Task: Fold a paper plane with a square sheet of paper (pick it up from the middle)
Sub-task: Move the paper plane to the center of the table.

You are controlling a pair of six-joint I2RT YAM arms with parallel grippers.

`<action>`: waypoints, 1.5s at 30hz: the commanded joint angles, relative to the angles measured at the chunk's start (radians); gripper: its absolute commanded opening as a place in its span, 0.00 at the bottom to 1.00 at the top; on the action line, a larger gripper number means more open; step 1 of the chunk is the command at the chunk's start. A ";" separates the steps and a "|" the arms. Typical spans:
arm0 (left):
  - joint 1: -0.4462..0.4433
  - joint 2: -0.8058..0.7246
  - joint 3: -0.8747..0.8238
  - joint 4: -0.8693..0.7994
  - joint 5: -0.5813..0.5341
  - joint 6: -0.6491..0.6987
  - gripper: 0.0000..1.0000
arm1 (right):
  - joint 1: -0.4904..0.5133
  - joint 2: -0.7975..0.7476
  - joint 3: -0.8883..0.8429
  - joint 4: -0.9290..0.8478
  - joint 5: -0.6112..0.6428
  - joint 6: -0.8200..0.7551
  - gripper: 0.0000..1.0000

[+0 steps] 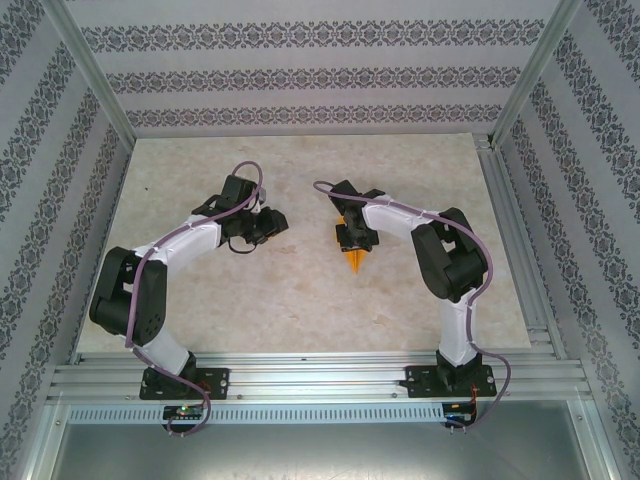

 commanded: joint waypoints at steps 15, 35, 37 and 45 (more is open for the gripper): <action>0.011 0.008 -0.004 0.029 0.029 -0.008 0.31 | 0.044 0.080 -0.021 -0.023 0.018 0.015 0.27; 0.011 -0.001 0.024 0.016 0.034 -0.002 0.31 | 0.024 -0.007 0.066 -0.045 0.024 -0.001 0.40; 0.010 -0.001 0.029 0.013 0.034 -0.002 0.31 | 0.021 -0.036 0.075 -0.052 0.028 -0.004 0.42; 0.009 0.001 0.038 0.013 0.037 0.003 0.31 | 0.019 -0.102 0.118 -0.110 0.063 -0.015 0.47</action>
